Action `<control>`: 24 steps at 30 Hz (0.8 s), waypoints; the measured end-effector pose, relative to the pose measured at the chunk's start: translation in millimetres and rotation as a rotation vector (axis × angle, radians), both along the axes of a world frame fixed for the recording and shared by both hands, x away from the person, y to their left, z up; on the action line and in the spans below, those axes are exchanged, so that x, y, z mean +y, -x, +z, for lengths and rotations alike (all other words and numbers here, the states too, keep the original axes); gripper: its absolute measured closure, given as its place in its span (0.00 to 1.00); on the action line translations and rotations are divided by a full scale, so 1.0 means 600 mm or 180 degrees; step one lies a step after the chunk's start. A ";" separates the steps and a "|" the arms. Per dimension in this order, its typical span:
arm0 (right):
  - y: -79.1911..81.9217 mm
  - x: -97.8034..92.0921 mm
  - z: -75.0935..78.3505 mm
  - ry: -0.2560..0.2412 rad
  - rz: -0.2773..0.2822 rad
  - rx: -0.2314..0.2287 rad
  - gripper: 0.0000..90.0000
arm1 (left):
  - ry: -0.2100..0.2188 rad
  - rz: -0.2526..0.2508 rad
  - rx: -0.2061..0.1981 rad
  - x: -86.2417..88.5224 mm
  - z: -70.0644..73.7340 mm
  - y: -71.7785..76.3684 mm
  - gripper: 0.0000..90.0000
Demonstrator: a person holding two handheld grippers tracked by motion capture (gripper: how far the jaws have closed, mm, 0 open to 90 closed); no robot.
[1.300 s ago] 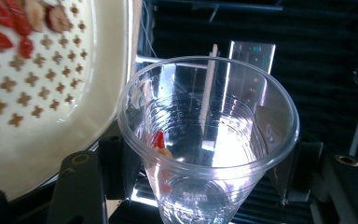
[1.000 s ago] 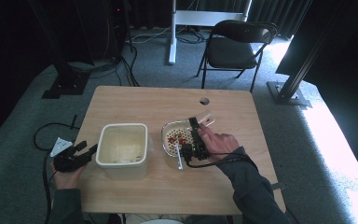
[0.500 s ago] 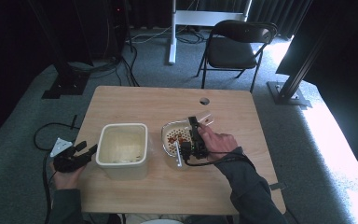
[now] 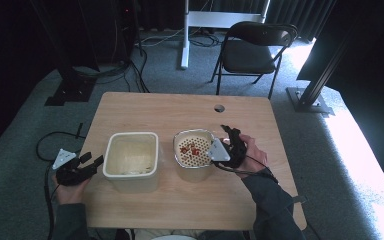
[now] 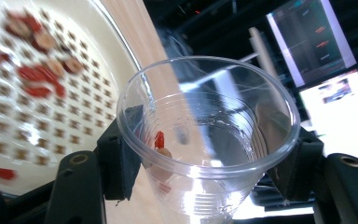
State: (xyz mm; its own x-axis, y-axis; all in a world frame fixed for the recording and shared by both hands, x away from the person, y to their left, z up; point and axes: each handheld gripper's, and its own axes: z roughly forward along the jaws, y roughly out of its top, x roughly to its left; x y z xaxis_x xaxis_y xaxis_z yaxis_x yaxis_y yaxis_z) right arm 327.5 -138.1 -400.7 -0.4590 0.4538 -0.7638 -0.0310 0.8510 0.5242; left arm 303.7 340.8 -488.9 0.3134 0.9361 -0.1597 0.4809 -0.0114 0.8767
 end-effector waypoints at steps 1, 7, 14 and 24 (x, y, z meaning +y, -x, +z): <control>0.000 -0.005 0.002 -0.0117 0.0005 0.0058 0.39 | -0.0009 -0.0004 0.0010 -0.001 -0.001 -0.001 0.48; -0.013 -0.060 0.017 -0.1166 0.0118 0.0644 0.39 | -0.0008 -0.0007 0.0012 0.000 -0.001 0.001 0.48; -0.033 -0.099 0.028 -0.2068 0.0294 0.1154 0.39 | 0.0005 0.0020 0.0014 0.002 -0.003 0.004 0.48; -0.033 -0.101 0.032 -0.2292 0.0419 0.1286 0.39 | -0.0004 -0.0004 0.0022 -0.001 -0.003 0.003 0.48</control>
